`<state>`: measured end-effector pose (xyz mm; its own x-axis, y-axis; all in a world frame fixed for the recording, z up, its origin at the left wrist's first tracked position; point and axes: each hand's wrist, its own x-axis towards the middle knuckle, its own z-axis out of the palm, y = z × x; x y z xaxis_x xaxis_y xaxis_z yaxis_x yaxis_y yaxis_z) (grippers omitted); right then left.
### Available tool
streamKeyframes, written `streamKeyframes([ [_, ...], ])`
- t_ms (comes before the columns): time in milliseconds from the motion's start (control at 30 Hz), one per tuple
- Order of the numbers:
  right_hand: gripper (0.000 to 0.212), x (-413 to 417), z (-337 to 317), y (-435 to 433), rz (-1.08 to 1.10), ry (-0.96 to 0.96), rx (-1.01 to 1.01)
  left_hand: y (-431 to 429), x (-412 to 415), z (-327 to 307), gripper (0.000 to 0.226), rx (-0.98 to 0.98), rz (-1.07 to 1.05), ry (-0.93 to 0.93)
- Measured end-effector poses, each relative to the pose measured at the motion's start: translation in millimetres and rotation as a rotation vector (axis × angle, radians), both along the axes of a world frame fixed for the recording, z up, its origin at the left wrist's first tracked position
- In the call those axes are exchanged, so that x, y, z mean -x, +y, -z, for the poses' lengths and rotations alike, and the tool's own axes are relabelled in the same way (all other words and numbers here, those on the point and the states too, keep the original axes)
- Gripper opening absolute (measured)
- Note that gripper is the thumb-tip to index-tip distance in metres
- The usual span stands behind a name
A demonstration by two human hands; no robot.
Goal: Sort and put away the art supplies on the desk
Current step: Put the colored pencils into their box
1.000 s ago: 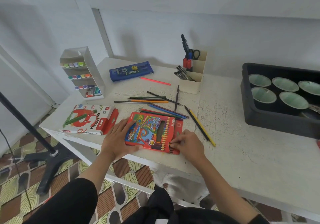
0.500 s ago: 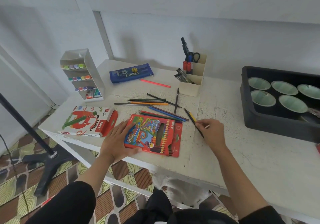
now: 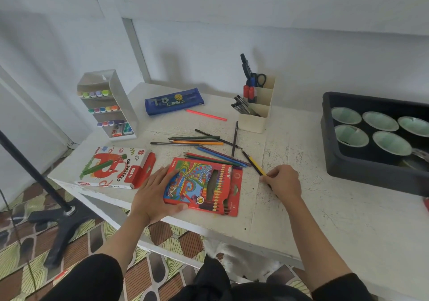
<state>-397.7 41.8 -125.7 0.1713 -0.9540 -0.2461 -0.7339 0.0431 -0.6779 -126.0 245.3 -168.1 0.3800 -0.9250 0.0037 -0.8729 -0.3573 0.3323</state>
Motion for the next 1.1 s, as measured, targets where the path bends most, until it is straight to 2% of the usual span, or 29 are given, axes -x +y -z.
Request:
streamKeyframes([
  [67,0.013,4.4,-2.6,-2.8,-0.013,-0.036,0.016,-0.1,-0.6,0.5,0.114,-0.004,0.0,-0.002],
  [200,0.011,14.0,-14.2,-4.0,-0.059,-0.236,0.086,-0.3,-1.2,0.7,0.113,-0.019,0.006,-0.017],
  [400,0.025,22.7,-16.2,7.1,0.044,-0.661,-0.142,0.5,-1.4,0.9,0.112,-0.012,0.007,-0.025],
  [500,0.009,20.0,-15.4,15.1,0.114,-0.851,-0.218,0.9,-1.7,1.1,0.112,-0.016,0.009,-0.029],
  [567,0.02,16.5,-10.0,21.0,0.166,-0.962,-0.235,0.2,-1.5,1.1,0.111,-0.017,0.007,-0.033],
  [667,0.024,9.7,1.1,26.8,0.243,-0.967,-0.169,-0.3,-1.7,0.6,0.111,-0.03,0.007,-0.031],
  [767,0.008,5.9,8.8,30.6,0.286,-0.956,-0.132,-0.4,-2.2,1.4,0.111,-0.031,0.008,-0.031],
  [867,0.019,8.4,11.7,33.3,0.312,-0.974,-0.103,0.0,-1.9,1.5,0.111,-0.018,0.007,-0.028],
  [933,0.007,9.7,11.5,35.0,0.293,-1.021,-0.104,0.1,-1.8,1.3,0.11,-0.021,0.012,-0.028],
  [1000,0.02,10.3,12.9,35.7,0.247,-1.059,-0.112,-0.2,-1.8,1.1,0.11,-0.02,0.014,-0.028],
  [1100,0.02,11.3,12.7,37.4,0.036,-0.867,-0.09,-0.4,-1.7,1.2,0.111,-0.025,0.011,-0.026],
])
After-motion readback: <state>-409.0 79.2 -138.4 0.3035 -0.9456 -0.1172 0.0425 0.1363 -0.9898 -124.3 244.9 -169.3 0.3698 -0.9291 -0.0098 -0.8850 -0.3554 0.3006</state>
